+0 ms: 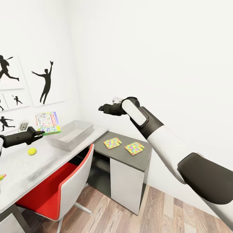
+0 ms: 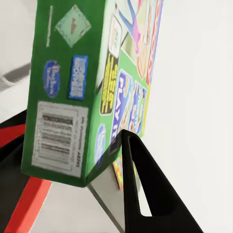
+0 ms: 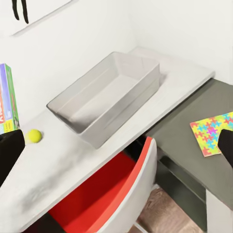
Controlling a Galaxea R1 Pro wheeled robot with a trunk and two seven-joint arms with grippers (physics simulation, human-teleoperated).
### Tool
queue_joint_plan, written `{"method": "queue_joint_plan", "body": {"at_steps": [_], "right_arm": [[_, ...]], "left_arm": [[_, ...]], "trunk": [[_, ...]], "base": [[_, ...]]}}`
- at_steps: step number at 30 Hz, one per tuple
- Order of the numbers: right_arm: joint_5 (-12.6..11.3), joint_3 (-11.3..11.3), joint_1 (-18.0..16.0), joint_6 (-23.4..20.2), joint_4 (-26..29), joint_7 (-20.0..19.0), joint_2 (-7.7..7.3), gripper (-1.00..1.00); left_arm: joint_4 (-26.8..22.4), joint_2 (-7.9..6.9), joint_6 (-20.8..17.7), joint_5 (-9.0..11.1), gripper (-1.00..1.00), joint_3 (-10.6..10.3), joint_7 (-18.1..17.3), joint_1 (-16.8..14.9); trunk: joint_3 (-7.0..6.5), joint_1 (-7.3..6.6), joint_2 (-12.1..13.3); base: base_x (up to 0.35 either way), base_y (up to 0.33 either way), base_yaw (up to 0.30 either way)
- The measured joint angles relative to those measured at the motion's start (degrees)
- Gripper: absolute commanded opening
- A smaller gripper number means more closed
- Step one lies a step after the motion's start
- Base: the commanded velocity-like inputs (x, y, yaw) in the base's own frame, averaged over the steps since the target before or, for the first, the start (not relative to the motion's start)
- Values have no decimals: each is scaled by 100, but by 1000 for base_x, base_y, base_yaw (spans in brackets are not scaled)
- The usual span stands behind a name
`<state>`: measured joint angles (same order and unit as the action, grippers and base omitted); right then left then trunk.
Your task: Put all the toys in the child's room - the three board games (two on the bed and one on the table), the two jigsaw puzzles on the table, and the tennis ball on the table - inside the toy box on the table in the child's room.
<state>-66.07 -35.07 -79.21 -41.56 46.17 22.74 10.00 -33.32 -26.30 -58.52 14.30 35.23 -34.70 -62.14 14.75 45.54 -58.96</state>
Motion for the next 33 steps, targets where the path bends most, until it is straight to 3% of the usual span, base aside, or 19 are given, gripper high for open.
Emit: {"method": "queue_joint_plan", "body": {"at_steps": [22, 33], "right_arm": [[11, -10, -8, -77, 338, 43, 0, 100], [14, -9, -8, -251, 316, 41, 0, 100]], "left_arm": [[-6, 2, -2, 2, -100, 16, -23, 0], [-8, -2, -9, 3, -100, -27, -409, 9]], "trunk": [[-70, 1, 0], [-96, 1, 1]], "base": [[66, -48, 272], [1, -1, 280]]}}
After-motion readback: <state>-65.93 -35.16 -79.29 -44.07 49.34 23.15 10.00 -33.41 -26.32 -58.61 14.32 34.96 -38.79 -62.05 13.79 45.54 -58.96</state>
